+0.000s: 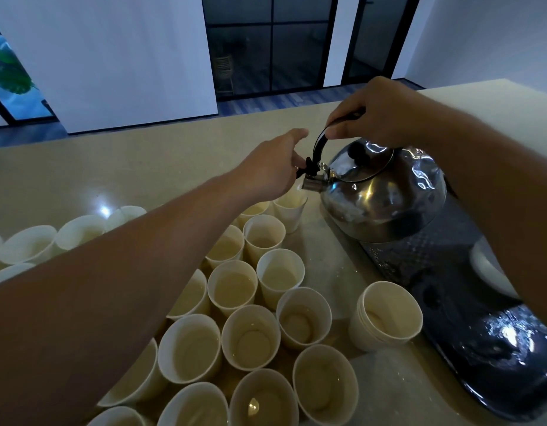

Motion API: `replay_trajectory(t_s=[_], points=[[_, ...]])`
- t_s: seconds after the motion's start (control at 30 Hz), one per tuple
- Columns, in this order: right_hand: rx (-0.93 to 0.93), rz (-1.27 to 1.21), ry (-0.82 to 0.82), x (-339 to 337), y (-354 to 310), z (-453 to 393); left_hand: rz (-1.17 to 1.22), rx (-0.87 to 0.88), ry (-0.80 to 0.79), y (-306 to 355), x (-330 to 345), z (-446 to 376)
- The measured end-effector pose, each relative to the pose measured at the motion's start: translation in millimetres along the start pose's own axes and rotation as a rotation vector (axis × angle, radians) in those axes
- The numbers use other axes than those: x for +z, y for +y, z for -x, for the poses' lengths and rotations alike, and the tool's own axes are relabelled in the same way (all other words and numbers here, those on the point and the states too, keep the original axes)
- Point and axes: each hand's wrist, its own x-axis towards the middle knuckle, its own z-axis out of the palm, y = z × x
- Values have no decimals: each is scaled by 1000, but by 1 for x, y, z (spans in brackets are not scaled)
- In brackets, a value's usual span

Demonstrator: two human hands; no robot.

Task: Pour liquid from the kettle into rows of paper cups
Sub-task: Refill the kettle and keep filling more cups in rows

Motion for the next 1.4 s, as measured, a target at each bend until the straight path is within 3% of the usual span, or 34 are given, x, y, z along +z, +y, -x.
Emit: replay_trajectory(t_s=[0.43,0.87,1.1,1.4], points=[[31,-18,15,1,1,6,30,7,-4,3,2,3],[220,-330,491,7,50,78,32,156,-81,49,46,-4],[269,-390,601,17,80,111,3,178,-141,71,80,-12],[421,-501,623,39,113,146,-75,147,-266,86,116,-17]])
